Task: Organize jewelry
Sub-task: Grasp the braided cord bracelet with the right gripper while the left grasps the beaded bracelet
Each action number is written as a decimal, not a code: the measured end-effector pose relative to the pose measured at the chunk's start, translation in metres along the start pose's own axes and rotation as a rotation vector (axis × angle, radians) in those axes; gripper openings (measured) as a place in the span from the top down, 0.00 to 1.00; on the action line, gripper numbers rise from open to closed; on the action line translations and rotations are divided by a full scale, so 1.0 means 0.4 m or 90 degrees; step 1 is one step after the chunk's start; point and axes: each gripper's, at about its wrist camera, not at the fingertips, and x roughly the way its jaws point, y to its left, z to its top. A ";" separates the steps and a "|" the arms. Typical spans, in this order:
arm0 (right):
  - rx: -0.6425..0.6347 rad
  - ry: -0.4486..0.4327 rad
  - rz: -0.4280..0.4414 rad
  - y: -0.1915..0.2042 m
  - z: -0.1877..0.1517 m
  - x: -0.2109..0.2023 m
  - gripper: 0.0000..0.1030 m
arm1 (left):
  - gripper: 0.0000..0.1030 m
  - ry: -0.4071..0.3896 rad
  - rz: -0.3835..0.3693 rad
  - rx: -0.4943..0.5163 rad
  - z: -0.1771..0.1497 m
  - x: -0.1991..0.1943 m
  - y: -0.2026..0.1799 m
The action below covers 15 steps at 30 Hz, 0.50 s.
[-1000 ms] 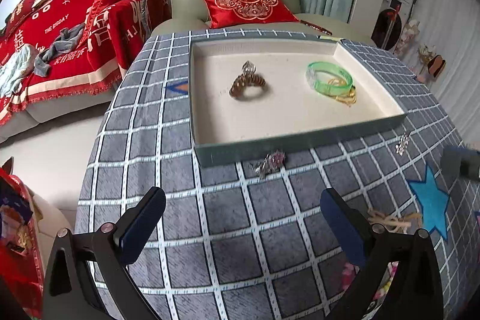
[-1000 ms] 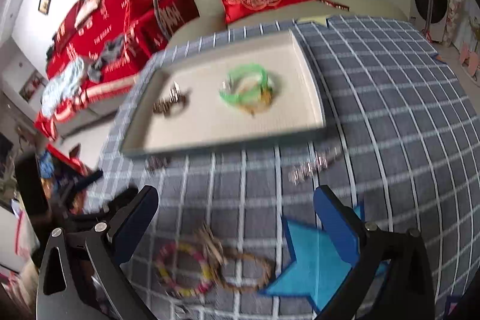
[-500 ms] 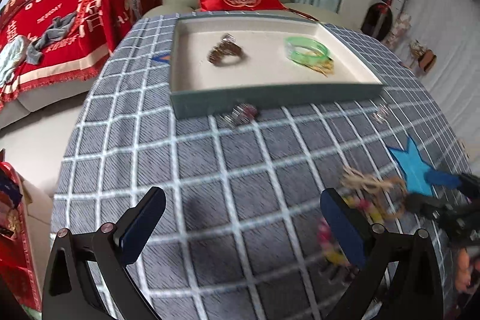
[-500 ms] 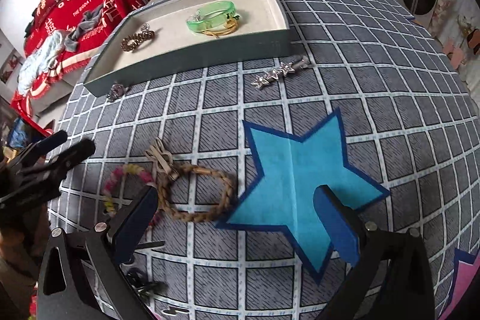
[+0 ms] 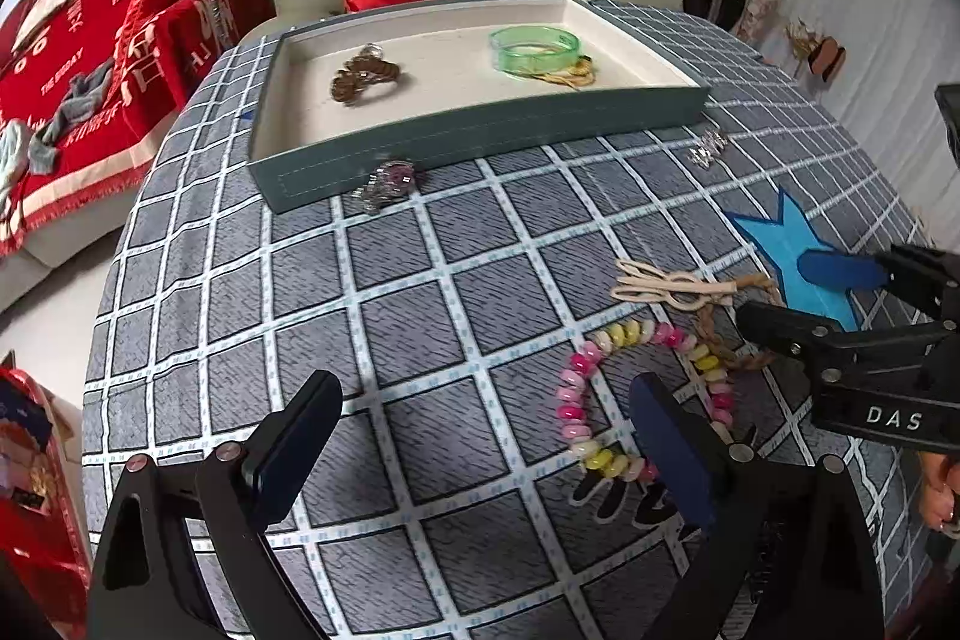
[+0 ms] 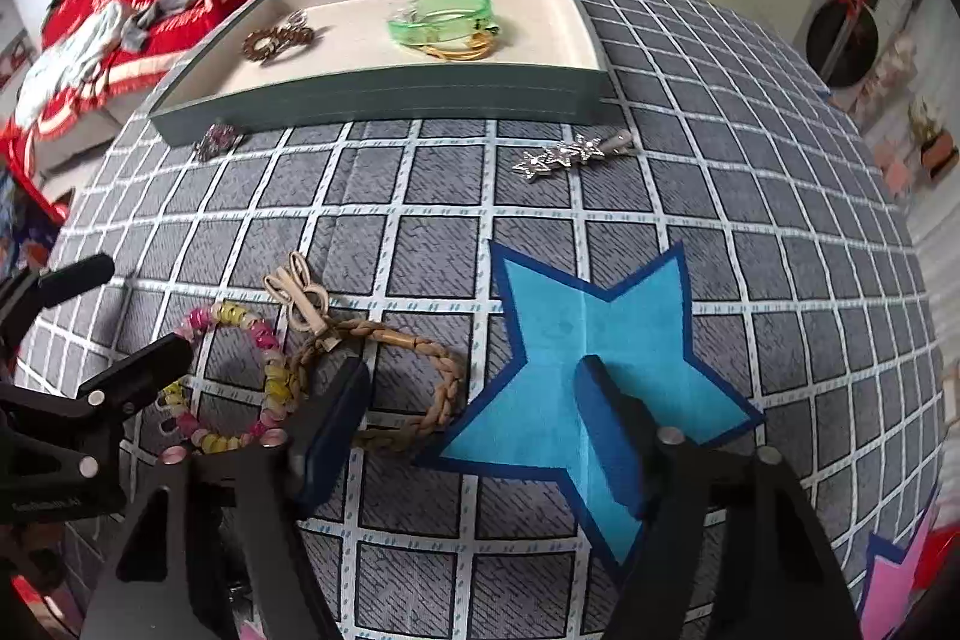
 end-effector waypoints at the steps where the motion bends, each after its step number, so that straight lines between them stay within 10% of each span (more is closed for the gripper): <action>1: -0.007 -0.003 -0.002 0.005 -0.001 -0.001 0.35 | 0.04 0.002 0.002 0.006 -0.001 0.002 -0.007; 9: -0.029 0.001 0.012 0.029 0.001 -0.007 0.58 | 0.23 0.010 0.007 0.039 -0.004 0.000 -0.043; 15: -0.036 0.003 0.012 0.051 0.000 -0.010 0.90 | 0.73 0.008 -0.017 0.078 -0.007 -0.012 -0.081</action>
